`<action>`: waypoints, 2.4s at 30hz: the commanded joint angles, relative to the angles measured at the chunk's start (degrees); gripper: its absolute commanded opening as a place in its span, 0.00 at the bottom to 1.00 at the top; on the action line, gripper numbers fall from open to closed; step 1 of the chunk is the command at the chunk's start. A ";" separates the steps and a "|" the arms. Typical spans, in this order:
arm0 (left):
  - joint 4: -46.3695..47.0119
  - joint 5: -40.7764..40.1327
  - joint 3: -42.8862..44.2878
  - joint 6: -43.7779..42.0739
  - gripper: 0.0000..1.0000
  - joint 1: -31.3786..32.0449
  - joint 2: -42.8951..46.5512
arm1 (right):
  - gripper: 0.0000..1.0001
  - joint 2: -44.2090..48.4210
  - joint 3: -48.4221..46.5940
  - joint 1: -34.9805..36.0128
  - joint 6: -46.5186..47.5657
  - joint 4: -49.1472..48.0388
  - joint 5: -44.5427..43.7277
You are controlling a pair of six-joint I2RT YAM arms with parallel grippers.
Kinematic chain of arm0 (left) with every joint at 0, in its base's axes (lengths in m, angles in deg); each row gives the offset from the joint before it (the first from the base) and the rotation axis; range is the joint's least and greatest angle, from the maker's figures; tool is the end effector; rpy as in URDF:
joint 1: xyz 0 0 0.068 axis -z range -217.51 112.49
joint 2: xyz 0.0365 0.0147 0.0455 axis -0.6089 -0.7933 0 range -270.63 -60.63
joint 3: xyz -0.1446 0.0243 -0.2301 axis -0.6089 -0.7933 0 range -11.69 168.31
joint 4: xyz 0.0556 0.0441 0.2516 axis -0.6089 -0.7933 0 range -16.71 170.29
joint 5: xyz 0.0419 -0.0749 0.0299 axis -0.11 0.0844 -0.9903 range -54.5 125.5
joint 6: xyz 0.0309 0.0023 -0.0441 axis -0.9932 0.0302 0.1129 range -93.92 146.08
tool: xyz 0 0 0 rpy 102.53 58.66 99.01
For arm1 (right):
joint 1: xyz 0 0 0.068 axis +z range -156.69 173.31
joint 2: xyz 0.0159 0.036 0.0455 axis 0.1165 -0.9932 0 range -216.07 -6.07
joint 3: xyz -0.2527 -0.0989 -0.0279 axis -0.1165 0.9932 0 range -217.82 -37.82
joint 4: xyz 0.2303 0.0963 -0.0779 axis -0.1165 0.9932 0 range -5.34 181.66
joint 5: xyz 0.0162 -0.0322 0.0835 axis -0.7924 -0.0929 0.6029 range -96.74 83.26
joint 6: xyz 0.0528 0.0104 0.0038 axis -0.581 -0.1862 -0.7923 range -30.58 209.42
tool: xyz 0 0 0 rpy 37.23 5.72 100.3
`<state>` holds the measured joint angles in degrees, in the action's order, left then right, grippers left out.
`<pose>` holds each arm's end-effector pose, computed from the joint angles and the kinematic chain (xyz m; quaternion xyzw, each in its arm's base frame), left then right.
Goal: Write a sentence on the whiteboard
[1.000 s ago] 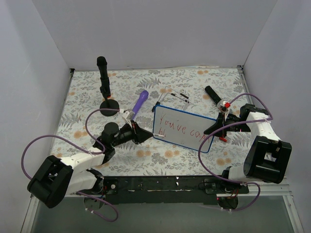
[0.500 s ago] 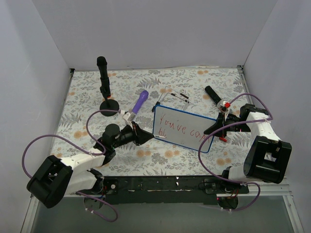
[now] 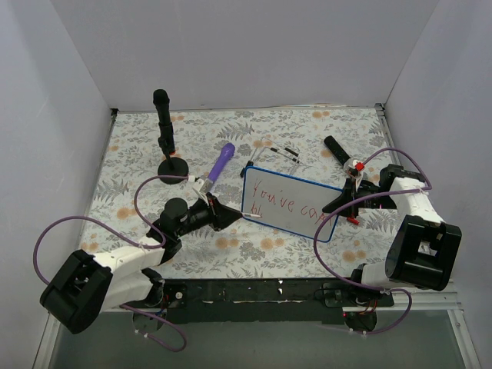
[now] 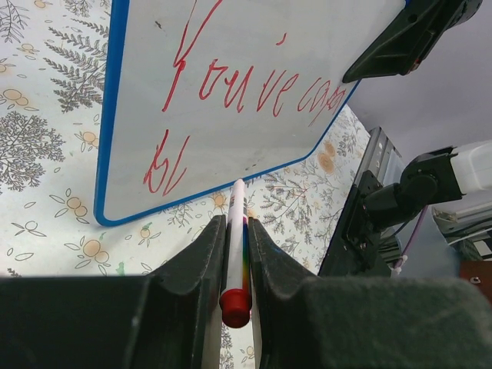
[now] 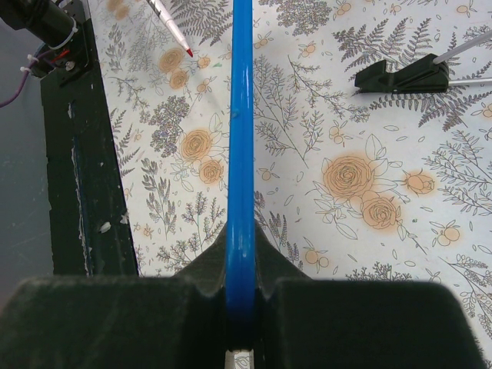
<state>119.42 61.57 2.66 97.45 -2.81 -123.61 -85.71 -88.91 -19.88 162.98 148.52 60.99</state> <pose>0.1649 -0.1332 0.1871 -0.0956 0.7517 -0.6064 0.2410 0.2147 -0.0164 0.2213 -0.4073 0.7235 0.4168 0.3699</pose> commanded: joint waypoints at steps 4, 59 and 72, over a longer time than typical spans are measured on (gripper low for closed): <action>0.77 -1.28 -0.90 -0.80 0.00 0.63 1.98 | 0.01 0.09 0.29 -0.17 1.59 -0.75 -1.98; -0.02 -4.44 1.29 -2.47 0.00 4.06 0.05 | 0.01 0.27 0.38 -0.17 1.85 -0.66 -1.89; -1.52 -5.76 1.65 -2.82 0.00 4.68 0.75 | 0.01 0.18 0.47 -0.17 1.85 -0.75 -1.89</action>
<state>118.83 56.98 2.33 95.72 1.47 -123.61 -85.71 -88.60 -19.86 163.17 148.26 61.18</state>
